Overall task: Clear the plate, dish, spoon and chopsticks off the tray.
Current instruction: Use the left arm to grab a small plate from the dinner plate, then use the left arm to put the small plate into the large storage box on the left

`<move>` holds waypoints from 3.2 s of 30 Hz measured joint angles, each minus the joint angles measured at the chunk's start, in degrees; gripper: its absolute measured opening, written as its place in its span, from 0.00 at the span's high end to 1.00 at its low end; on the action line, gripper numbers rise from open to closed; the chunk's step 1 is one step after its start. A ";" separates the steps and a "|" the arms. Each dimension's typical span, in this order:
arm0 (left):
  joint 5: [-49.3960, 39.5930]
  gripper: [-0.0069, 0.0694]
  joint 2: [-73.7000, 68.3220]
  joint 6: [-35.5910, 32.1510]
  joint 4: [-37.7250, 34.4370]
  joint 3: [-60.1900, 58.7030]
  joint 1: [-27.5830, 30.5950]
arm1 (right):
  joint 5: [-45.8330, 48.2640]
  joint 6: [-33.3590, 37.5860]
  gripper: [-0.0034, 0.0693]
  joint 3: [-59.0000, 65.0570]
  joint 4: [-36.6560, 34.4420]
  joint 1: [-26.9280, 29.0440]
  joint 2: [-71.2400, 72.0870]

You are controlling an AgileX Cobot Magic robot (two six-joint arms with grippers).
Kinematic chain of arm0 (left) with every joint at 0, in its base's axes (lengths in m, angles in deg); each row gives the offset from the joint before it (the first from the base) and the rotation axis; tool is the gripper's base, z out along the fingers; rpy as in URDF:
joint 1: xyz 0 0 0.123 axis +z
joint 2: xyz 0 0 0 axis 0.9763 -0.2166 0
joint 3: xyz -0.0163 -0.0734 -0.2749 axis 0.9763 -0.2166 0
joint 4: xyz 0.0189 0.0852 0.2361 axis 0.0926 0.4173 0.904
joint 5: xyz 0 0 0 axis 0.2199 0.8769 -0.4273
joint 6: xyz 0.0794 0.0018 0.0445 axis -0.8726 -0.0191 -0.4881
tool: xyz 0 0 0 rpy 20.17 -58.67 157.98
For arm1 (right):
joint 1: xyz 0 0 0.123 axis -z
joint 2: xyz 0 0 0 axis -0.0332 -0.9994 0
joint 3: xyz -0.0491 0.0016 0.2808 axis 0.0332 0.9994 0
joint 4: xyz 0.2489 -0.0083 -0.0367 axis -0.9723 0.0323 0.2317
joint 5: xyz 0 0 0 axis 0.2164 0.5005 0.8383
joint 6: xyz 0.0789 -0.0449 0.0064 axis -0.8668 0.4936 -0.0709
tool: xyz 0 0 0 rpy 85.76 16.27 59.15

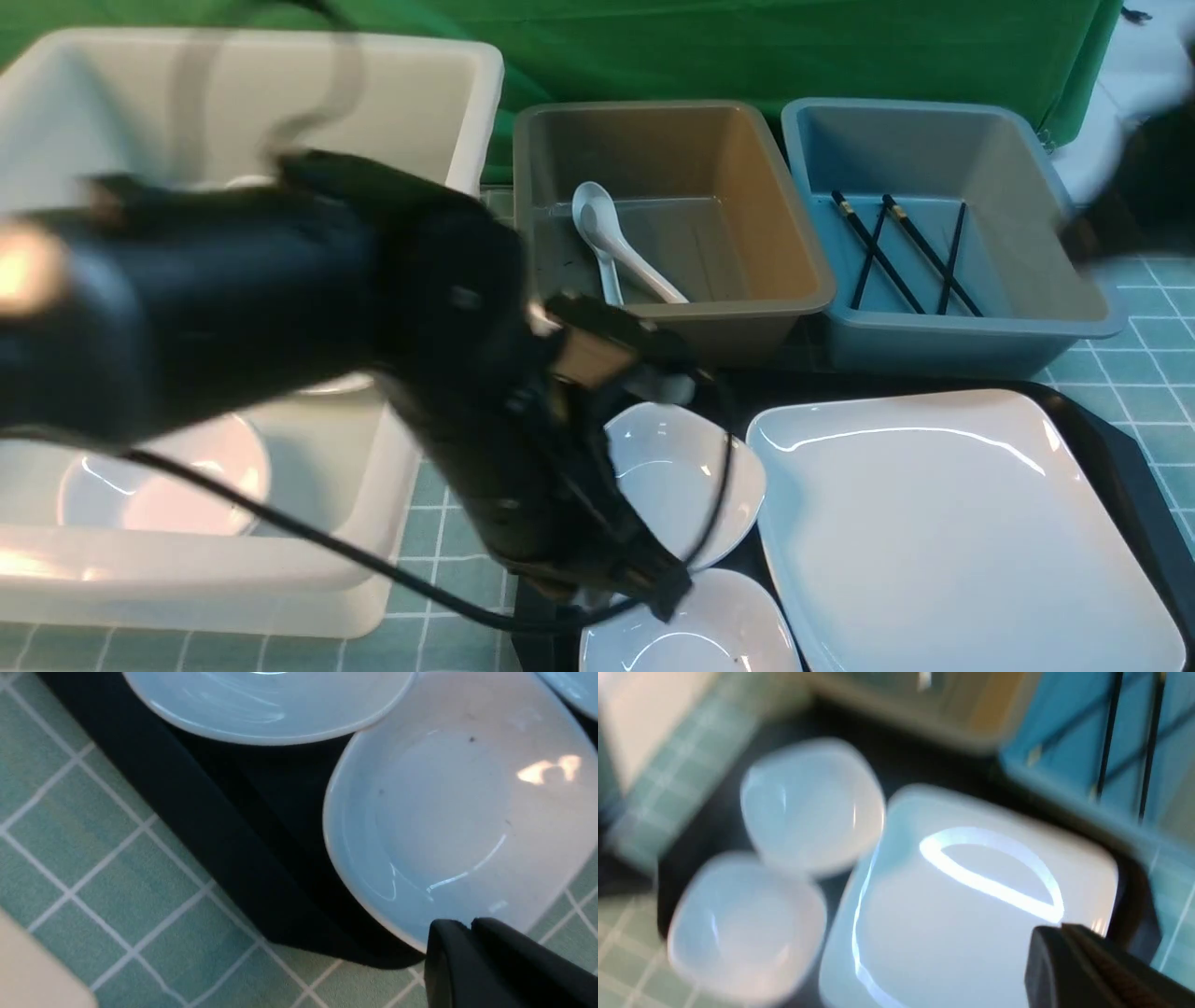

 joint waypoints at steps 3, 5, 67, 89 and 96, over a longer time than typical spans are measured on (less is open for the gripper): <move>1.26 0.82 -4.77 1.67 1.30 1.51 -0.68 | -1.62 -2.39 0.93 10.02 -0.18 0.00 7.44; 3.08 0.75 -7.04 1.94 2.47 1.73 -0.73 | -3.82 -3.69 0.93 15.82 -0.25 0.00 12.85; -2.43 0.88 21.70 7.81 1.41 2.16 23.68 | -13.46 -5.88 0.93 27.02 -0.67 0.00 25.44; 9.57 0.88 11.88 -0.34 -6.22 -11.76 62.68 | -15.51 -5.83 0.93 27.02 -1.08 0.00 25.44; 8.76 0.77 7.64 0.32 -5.06 -11.87 62.68 | -15.56 -5.83 0.93 27.02 -1.08 0.00 25.44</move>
